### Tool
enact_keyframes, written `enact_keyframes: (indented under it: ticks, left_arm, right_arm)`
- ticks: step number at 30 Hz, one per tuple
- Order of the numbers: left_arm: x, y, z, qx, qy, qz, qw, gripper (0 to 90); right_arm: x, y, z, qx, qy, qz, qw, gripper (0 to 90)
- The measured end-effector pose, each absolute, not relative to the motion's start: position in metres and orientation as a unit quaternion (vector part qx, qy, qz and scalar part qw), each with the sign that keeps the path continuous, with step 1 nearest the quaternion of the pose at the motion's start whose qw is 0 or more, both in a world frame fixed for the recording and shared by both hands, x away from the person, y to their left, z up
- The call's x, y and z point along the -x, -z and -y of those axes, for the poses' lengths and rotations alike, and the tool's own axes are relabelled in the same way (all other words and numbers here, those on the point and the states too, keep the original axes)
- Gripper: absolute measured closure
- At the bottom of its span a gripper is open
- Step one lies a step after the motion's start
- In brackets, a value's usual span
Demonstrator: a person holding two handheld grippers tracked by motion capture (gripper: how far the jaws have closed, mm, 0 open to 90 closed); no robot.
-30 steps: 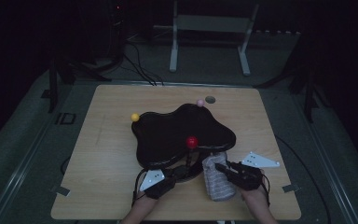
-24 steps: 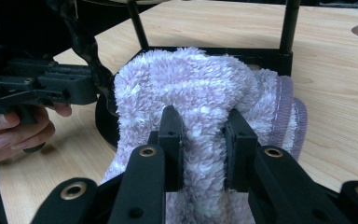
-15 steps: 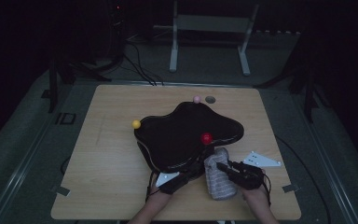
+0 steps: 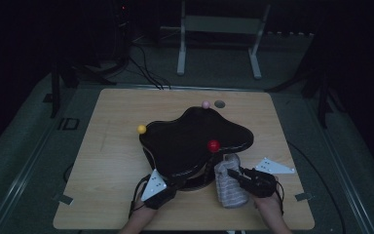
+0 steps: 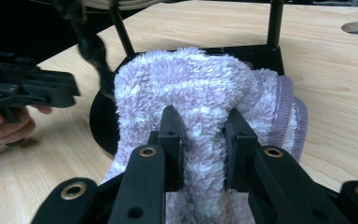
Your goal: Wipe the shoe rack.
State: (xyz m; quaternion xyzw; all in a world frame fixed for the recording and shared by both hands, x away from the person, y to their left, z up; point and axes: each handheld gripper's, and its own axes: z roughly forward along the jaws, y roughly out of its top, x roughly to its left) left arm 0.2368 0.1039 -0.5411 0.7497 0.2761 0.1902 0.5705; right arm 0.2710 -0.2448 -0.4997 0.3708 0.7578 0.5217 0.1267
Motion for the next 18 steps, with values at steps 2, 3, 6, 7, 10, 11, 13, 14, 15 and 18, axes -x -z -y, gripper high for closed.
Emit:
enact_keyframes:
  ticks: [2, 3, 6, 7, 10, 11, 13, 14, 15, 18]
  left_arm:
    - [-0.234, 0.54, -0.117, -0.75, -0.197, -0.279, 0.566, 80.6]
    - [-0.232, 0.538, -0.127, -0.746, -0.201, -0.284, 0.567, 80.3]
    - [-0.227, 0.534, -0.144, -0.738, -0.207, -0.29, 0.573, 78.6]
    - [-0.226, 0.533, -0.148, -0.737, -0.213, -0.292, 0.572, 78.5]
    - [-0.227, 0.53, -0.165, -0.728, -0.225, -0.305, 0.571, 78.6]
    - [-0.228, 0.527, -0.171, -0.725, -0.226, -0.309, 0.573, 78.6]
    - [-0.229, 0.52, -0.181, -0.718, -0.238, -0.312, 0.575, 78.5]
    - [-0.23, 0.516, -0.187, -0.714, -0.238, -0.312, 0.58, 77.1]
    - [-0.232, 0.506, -0.196, -0.702, -0.253, -0.315, 0.586, 75.3]
    - [-0.236, 0.494, -0.207, -0.69, -0.259, -0.315, 0.599, 75.2]
  right_arm:
    - [-0.271, 0.5, 0.246, -0.372, -0.522, -0.757, 0.127, 73.2]
    - [-0.271, 0.5, 0.246, -0.372, -0.522, -0.757, 0.127, 73.2]
    - [-0.272, 0.501, 0.246, -0.373, -0.522, -0.757, 0.126, 73.2]
    - [-0.272, 0.501, 0.245, -0.372, -0.522, -0.757, 0.126, 73.2]
    - [-0.271, 0.5, 0.244, -0.37, -0.522, -0.758, 0.126, 73.2]
    - [-0.271, 0.499, 0.244, -0.368, -0.524, -0.758, 0.128, 73.2]
    - [-0.27, 0.499, 0.245, -0.368, -0.524, -0.757, 0.128, 73.2]
    - [-0.27, 0.499, 0.245, -0.368, -0.524, -0.757, 0.128, 73.2]
    - [-0.271, 0.498, 0.246, -0.369, -0.524, -0.757, 0.128, 73.2]
    - [-0.271, 0.498, 0.247, -0.37, -0.525, -0.756, 0.128, 73.2]
